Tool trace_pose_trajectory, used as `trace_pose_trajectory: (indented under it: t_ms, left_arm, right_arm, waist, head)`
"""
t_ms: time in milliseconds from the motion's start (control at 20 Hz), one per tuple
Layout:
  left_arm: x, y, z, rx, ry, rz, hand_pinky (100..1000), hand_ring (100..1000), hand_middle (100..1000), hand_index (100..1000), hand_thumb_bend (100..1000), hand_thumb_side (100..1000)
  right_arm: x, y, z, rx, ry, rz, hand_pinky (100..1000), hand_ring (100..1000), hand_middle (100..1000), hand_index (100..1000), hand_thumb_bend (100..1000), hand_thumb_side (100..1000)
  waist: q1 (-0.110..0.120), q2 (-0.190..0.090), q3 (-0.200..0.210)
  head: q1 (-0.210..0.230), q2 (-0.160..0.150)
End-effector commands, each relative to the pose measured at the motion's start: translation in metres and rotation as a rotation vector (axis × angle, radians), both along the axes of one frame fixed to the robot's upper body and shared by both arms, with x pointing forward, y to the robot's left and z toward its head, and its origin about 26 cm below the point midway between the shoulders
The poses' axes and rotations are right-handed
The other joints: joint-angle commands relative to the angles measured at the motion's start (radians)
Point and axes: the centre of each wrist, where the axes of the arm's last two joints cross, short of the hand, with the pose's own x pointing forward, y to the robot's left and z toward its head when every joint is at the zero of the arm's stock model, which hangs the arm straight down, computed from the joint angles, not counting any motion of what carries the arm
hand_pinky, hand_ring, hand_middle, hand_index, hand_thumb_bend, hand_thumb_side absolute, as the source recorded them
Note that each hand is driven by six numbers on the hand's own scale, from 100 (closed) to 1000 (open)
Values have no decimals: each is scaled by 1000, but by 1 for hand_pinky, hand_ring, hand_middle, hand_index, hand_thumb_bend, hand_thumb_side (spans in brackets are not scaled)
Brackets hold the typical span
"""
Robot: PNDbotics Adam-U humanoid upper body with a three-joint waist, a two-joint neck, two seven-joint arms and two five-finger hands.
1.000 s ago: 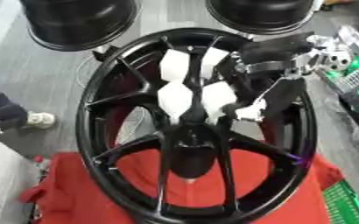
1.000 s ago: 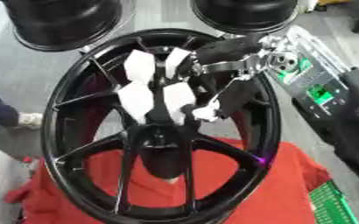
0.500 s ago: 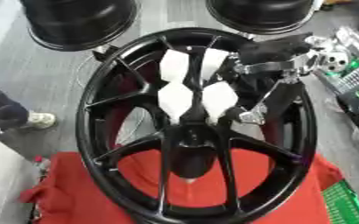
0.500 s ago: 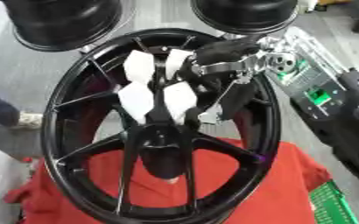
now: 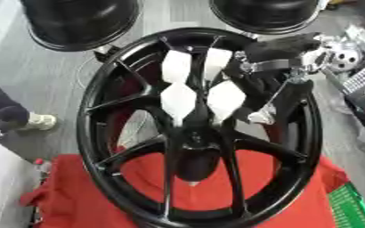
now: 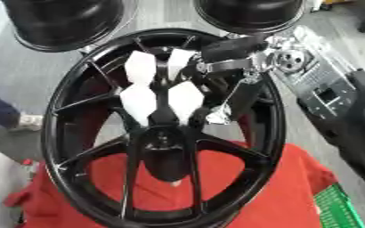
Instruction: Pull the pin out of the wheel hub.
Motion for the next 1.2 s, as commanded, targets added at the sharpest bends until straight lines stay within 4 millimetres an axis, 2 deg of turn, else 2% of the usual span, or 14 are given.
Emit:
trace_pose_trajectory:
  t_ms: [50, 300, 350, 400, 650, 700, 750, 1000, 1200]
  left_arm:
    - [-1, 3, 6, 20, -10, 1, 834, 871, 925, 959, 330, 947]
    - [-1, 4, 6, 24, -1, -2, 834, 871, 925, 960, 332, 946]
    - [-1, 4, 6, 24, 0, -3, 834, 871, 925, 960, 335, 976]
    - [-1, 5, 7, 25, 2, -4, 834, 871, 925, 960, 333, 946]
    - [-1, 8, 7, 32, 18, 0, 833, 869, 924, 960, 337, 944]
    - [-2, 9, 8, 34, 21, 3, 832, 868, 924, 960, 332, 960]
    - [-2, 10, 8, 36, 24, 6, 832, 868, 924, 960, 338, 943]
    - [-4, 16, 8, 43, 40, 25, 831, 868, 924, 960, 342, 942]
    - [-7, 21, 10, 50, 50, 52, 830, 867, 924, 960, 343, 941]
  right_arm:
    - [-4, -9, 21, 44, -30, -3, 324, 336, 473, 560, 100, 219]
    - [-7, -21, 42, 153, 19, 8, 318, 339, 470, 560, 100, 202]
    - [-8, -25, 48, 180, 33, 9, 316, 340, 468, 559, 100, 561]
    - [-9, -29, 54, 209, 45, 8, 313, 340, 467, 558, 100, 198]
    - [-16, -63, 86, 369, 77, -19, 310, 344, 465, 559, 100, 207]
    - [-17, -71, 91, 405, 76, -27, 310, 345, 465, 559, 100, 547]
    - [-19, -80, 96, 440, 73, -36, 311, 346, 465, 559, 100, 217]
    - [-27, -126, 119, 612, 27, -110, 319, 349, 467, 563, 100, 258]
    - [-44, -196, 128, 763, -93, -293, 345, 367, 475, 575, 100, 321]
  waist:
    - [-4, -21, -1]
    - [-13, -31, 0]
    - [-15, -33, 1]
    - [-19, -36, 2]
    - [-40, -54, 4]
    - [-43, -57, 2]
    - [-48, -61, -1]
    - [-68, -78, -21]
    - [-83, -85, -43]
  head:
    - [3, 5]
    - [6, 8]
    - [7, 9]
    - [9, 10]
    - [26, 17]
    - [29, 18]
    - [33, 19]
    - [54, 24]
    - [77, 25]
